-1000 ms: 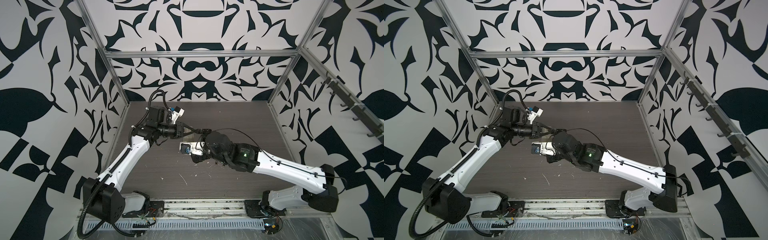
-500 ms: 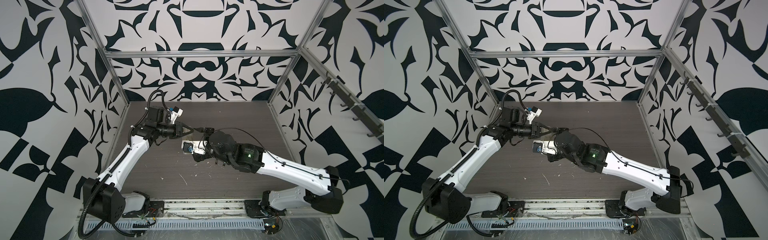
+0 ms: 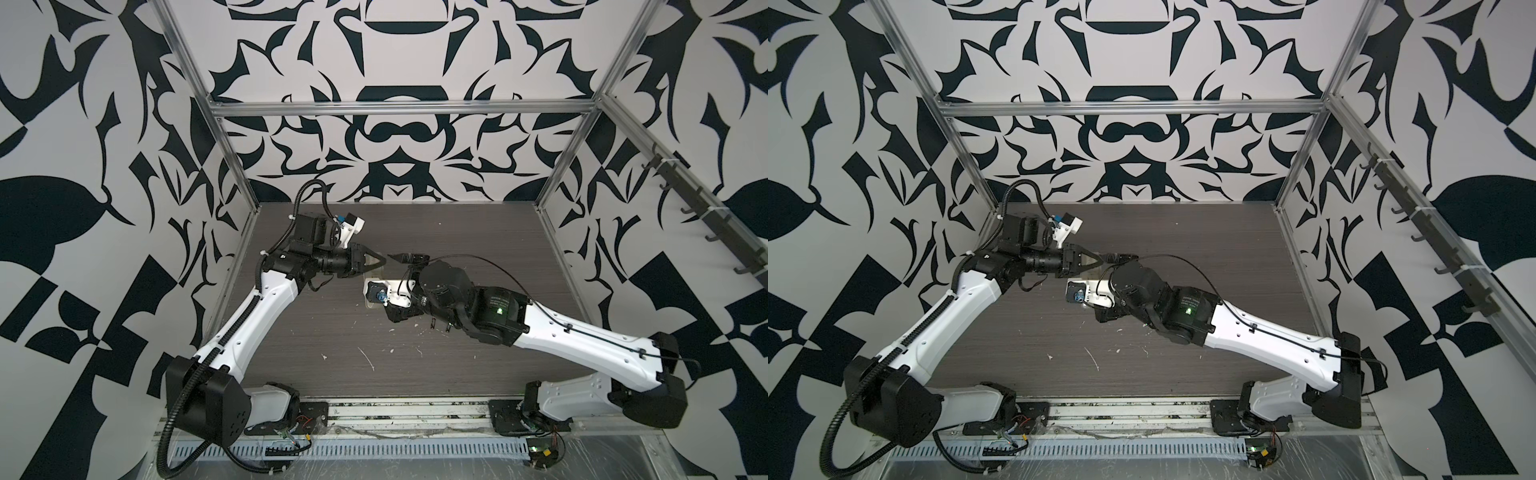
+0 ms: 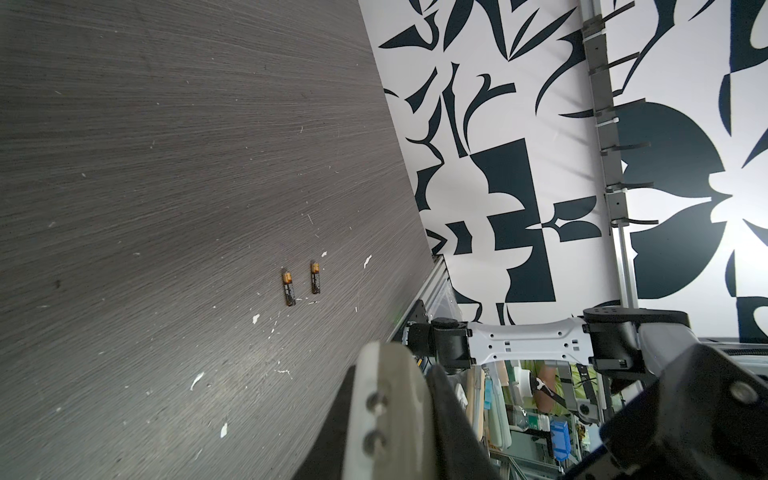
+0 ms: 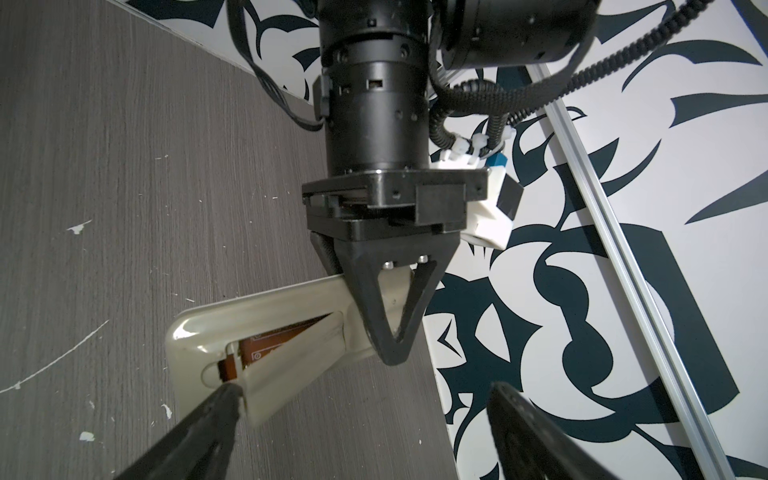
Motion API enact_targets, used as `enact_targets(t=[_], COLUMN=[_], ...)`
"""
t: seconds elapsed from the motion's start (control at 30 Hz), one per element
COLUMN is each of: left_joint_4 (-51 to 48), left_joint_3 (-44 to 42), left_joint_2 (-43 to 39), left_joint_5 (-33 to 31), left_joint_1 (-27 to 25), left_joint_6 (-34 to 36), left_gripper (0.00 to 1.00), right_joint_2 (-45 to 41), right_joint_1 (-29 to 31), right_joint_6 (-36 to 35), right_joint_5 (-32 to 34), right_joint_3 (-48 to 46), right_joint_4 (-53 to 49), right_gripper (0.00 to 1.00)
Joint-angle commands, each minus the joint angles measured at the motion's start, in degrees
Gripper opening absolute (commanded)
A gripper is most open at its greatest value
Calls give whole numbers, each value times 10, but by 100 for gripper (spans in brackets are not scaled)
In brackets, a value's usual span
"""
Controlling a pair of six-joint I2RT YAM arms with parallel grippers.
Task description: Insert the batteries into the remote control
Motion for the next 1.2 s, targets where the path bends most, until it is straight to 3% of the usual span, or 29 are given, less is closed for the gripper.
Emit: enact_targets(t=[0.0, 0.57, 1.17], left_joint_4=[-33, 60, 81], left_joint_3=[-6, -48, -62], left_joint_2=[-11, -13, -13], left_joint_5=[59, 68, 51], left_joint_1=[-3, 15, 18], left_joint_6=[-6, -70, -83], left_gripper=[0, 0, 0], right_joint_2=[5, 19, 19], right_joint_1=[-21, -21, -18], right_joint_6=[16, 42, 58], right_joint_5=[45, 18, -4], right_joint_3=[6, -1, -1], right_joint_4=[42, 32, 19], right_gripper=[96, 97, 99])
